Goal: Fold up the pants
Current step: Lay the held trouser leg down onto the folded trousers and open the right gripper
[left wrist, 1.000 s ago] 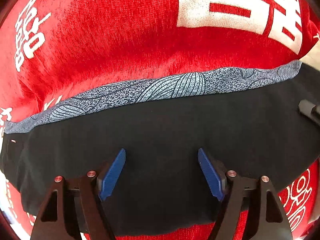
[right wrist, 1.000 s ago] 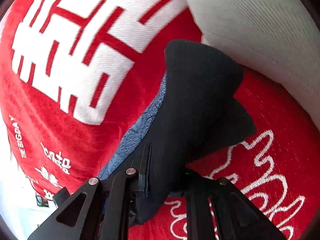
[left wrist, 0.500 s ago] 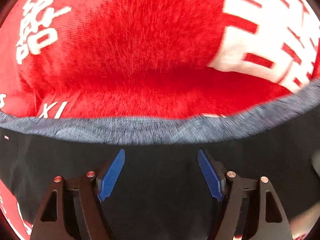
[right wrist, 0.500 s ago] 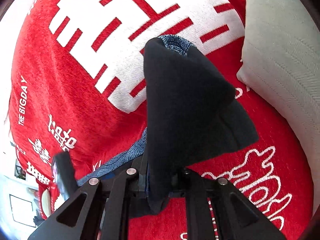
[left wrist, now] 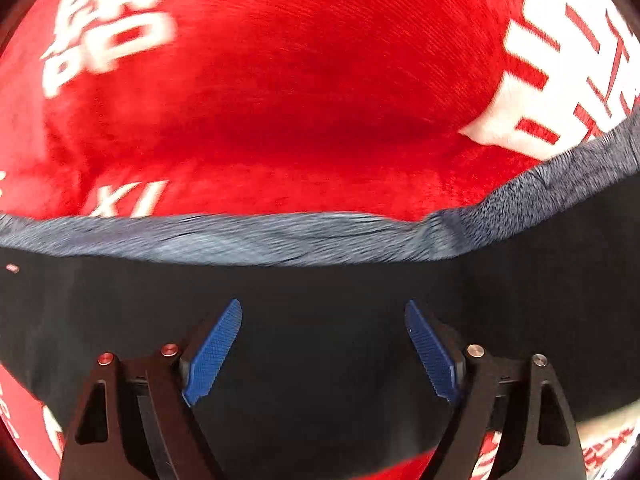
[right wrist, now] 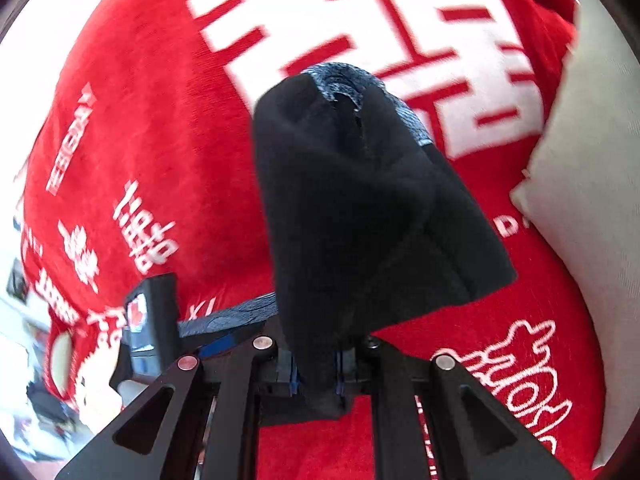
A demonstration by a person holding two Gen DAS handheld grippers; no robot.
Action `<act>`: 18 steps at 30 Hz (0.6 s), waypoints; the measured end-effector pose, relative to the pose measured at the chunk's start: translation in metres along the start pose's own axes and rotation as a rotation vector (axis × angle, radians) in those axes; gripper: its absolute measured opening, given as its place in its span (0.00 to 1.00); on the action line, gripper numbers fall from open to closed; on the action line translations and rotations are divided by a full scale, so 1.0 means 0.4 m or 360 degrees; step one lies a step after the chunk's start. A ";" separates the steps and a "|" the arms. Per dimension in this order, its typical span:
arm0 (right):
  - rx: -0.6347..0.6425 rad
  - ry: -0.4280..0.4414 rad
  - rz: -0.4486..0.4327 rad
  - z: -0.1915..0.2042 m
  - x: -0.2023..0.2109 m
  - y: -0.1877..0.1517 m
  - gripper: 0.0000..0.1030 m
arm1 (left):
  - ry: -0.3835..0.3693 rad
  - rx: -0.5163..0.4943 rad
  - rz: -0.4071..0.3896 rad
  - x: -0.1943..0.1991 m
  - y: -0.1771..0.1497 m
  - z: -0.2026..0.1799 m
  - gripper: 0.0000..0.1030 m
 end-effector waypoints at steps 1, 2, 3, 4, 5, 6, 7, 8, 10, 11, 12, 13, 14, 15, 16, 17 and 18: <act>0.0082 -0.0020 -0.0016 0.042 0.006 -0.004 0.13 | -0.0003 0.0005 -0.0007 0.027 -0.007 0.022 0.83; 0.0136 -0.0036 -0.0023 0.069 0.001 -0.007 0.13 | 0.0001 0.0012 -0.0012 0.061 -0.014 0.055 0.83; 0.0227 -0.0060 -0.0030 0.117 0.001 -0.017 0.13 | 0.0010 0.0022 -0.0016 0.087 -0.025 0.074 0.83; 0.0288 -0.0077 -0.0035 0.153 -0.002 -0.025 0.13 | 0.0024 0.0033 -0.0016 0.102 -0.028 0.102 0.83; 0.0373 -0.0103 -0.0040 0.201 -0.009 -0.041 0.13 | 0.0054 0.0059 -0.0011 0.126 -0.031 0.155 0.83; 0.0449 -0.0125 -0.0041 0.244 -0.018 -0.059 0.13 | 0.0078 0.0083 -0.0006 0.141 -0.040 0.206 0.83; 0.0514 -0.0148 -0.0040 0.281 -0.029 -0.077 0.13 | 0.0104 0.0117 0.0001 0.162 -0.052 0.247 0.83; 0.0588 -0.0179 -0.0034 0.325 -0.045 -0.099 0.13 | 0.0126 0.0159 0.0004 0.181 -0.070 0.286 0.83; 0.0723 -0.0240 -0.0013 0.410 -0.094 -0.153 0.13 | 0.0161 0.0250 0.0008 0.218 -0.093 0.369 0.83; 0.0773 -0.0267 0.0004 0.434 -0.119 -0.185 0.13 | 0.0181 0.0293 0.0009 0.238 -0.104 0.420 0.83; 0.0831 -0.0301 0.0032 0.465 -0.155 -0.220 0.14 | 0.0205 0.0320 0.0009 0.252 -0.118 0.463 0.83; 0.0890 -0.0340 0.0053 0.497 -0.193 -0.256 0.14 | 0.0235 0.0345 0.0008 0.262 -0.132 0.501 0.83; 0.0931 -0.0374 0.0062 0.518 -0.218 -0.283 0.15 | 0.0266 0.0377 0.0010 0.277 -0.144 0.549 0.83; 0.0986 -0.0425 0.0076 0.533 -0.247 -0.316 0.17 | 0.0276 0.0398 0.0013 0.284 -0.153 0.580 0.83; 0.1041 -0.0478 0.0086 0.552 -0.272 -0.348 0.18 | 0.0284 0.0411 0.0016 0.289 -0.158 0.604 0.83; 0.1128 -0.0559 0.0090 0.573 -0.303 -0.386 0.22 | 0.0296 0.0421 0.0018 0.296 -0.166 0.630 0.83; 0.1187 -0.0615 0.0079 0.586 -0.317 -0.411 0.25 | 0.0301 0.0418 0.0017 0.302 -0.171 0.649 0.83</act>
Point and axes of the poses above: each gripper's, at about its wrist camera, not at the fingertips, and x roughly against the way its jaws point, z to its left, y to its top, the point moved 5 cm from there along -x, roughly the way its jaws point, and after that the axes turned 12 degrees about -y, right-handed, at the moved point
